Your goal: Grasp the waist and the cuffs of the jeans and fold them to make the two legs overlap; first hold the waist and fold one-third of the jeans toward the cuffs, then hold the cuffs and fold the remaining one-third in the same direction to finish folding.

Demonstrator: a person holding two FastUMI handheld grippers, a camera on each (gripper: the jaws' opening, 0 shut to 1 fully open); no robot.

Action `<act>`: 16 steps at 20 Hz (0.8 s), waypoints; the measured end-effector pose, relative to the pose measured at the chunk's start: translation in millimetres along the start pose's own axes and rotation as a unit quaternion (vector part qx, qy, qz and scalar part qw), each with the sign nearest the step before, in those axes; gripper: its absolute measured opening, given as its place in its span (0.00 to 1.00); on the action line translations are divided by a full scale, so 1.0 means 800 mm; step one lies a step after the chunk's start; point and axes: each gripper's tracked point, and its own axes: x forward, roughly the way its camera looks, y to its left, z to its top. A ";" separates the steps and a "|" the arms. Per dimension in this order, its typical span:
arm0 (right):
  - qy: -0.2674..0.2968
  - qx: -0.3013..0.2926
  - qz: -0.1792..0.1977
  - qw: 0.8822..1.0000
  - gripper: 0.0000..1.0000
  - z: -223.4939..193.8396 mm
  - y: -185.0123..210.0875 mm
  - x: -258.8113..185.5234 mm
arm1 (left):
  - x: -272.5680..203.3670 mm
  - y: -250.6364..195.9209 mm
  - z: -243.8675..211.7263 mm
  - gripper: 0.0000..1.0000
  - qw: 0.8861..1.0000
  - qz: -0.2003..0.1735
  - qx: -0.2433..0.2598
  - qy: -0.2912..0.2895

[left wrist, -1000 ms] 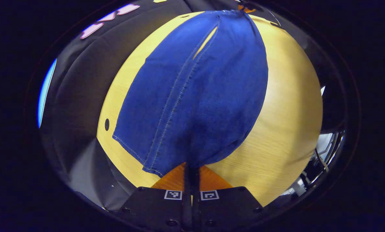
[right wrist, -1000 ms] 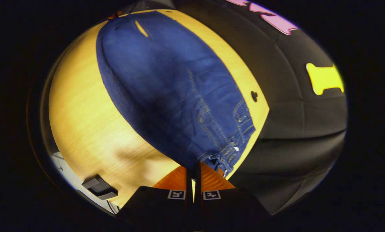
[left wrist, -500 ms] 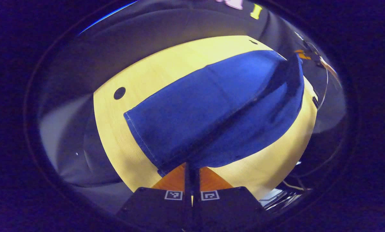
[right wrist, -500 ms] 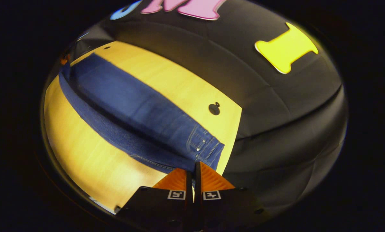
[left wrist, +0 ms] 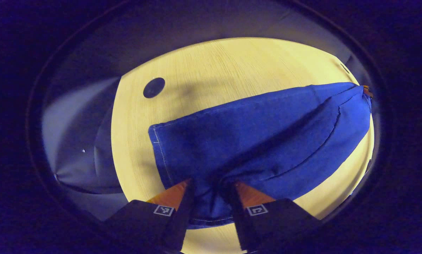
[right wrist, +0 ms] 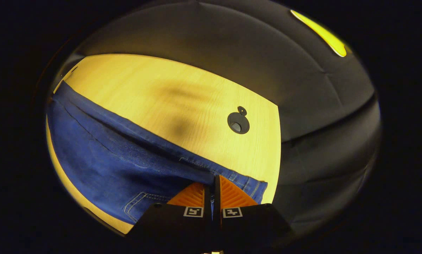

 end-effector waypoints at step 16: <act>-0.162 0.143 0.013 0.976 0.98 0.046 -0.049 -0.073 | -0.161 -0.003 0.107 0.98 0.935 0.073 -0.078 -0.337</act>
